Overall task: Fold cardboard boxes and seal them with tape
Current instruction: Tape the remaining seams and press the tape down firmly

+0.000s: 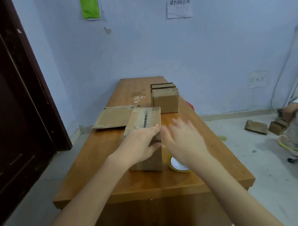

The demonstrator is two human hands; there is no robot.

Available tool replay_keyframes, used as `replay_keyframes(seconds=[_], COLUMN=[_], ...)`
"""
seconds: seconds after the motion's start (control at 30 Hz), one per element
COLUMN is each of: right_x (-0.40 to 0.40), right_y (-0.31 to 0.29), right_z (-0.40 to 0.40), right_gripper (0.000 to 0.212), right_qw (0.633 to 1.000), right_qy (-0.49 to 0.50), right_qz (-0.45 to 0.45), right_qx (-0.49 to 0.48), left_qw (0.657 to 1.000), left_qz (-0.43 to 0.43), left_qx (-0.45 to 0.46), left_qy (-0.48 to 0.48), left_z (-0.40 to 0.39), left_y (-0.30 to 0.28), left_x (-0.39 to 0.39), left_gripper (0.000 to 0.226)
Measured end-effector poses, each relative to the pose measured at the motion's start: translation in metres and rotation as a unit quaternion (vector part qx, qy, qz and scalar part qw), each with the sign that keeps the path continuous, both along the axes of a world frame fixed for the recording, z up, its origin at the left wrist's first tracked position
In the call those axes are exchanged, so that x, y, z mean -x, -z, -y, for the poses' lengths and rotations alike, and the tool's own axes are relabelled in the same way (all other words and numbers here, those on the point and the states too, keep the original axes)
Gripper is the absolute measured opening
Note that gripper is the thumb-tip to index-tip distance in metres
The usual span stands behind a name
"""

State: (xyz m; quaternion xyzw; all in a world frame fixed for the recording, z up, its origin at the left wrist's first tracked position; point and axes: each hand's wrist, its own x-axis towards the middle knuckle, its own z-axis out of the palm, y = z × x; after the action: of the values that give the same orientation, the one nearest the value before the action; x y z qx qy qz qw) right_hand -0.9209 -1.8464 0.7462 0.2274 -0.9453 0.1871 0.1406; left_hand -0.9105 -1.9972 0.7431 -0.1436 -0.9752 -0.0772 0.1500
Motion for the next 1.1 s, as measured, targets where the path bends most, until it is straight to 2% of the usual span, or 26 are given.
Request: replay_keyframes(seconds=[0.07, 0.1, 0.17, 0.27, 0.4, 0.57, 0.67, 0.73, 0.8, 0.9, 1.0, 1.07, 1.1], right_x=[0.022, 0.035, 0.059, 0.084, 0.09, 0.081, 0.077, 0.075, 0.07, 0.055, 0.026, 0.004, -0.005], right_y=[-0.017, -0.019, -0.006, 0.036, 0.079, 0.089, 0.088, 0.084, 0.075, 0.049, 0.019, 0.006, 0.002], right_z=[-0.017, -0.027, -0.051, -0.077, -0.089, -0.09, -0.093, -0.096, -0.099, -0.099, -0.092, -0.084, -0.081], right_gripper=[0.047, 0.04, 0.036, 0.023, 0.032, 0.018, 0.02, 0.025, 0.02, 0.011, 0.013, 0.018, 0.019], right_qw=[0.995, 0.991, 0.984, 0.971, 0.963, 0.956, 0.963, 0.969, 0.967, 0.929, 0.876, 0.862, 0.873], right_qy=[0.08, 0.116, 0.175, 0.208, 0.218, 0.222, 0.221, 0.204, 0.169, 0.122, 0.052, -0.012, -0.032], right_qz=[-0.026, -0.022, 0.012, 0.076, 0.087, 0.117, 0.127, 0.136, 0.175, 0.258, 0.318, 0.334, 0.325], right_qx=[0.052, 0.059, 0.005, -0.086, -0.135, -0.154, -0.09, -0.005, 0.081, 0.237, 0.358, 0.381, 0.363], left_qw=[1.0, 1.0, 1.0, 1.0, 0.999, 0.999, 0.999, 0.999, 0.999, 0.999, 0.999, 0.999, 0.999], left_qz=[0.003, 0.004, 0.006, 0.009, 0.028, 0.031, 0.029, 0.03, 0.036, 0.035, 0.034, 0.039, 0.043], left_qx=[0.011, 0.011, 0.011, 0.012, 0.009, 0.002, 0.004, 0.008, 0.01, 0.004, -0.011, -0.012, -0.011], left_qy=[-0.006, -0.009, -0.013, -0.017, -0.029, -0.031, -0.023, -0.015, -0.009, -0.005, -0.008, -0.01, -0.011], left_z=[-0.001, -0.002, -0.002, -0.002, -0.001, -0.002, -0.003, -0.002, -0.001, 0.0, 0.001, 0.002, 0.003], left_y=[-0.001, -0.002, -0.002, -0.005, -0.007, -0.007, -0.007, -0.008, -0.01, -0.011, -0.01, -0.01, -0.011], left_x=[-0.001, -0.001, -0.001, 0.002, 0.005, 0.0, -0.001, -0.001, -0.001, -0.001, -0.001, 0.0, 0.001], left_gripper=[0.059, 0.059, 0.059, 0.055, 0.052, 0.051, 0.051, 0.052, 0.052, 0.053, 0.054, 0.055, 0.056])
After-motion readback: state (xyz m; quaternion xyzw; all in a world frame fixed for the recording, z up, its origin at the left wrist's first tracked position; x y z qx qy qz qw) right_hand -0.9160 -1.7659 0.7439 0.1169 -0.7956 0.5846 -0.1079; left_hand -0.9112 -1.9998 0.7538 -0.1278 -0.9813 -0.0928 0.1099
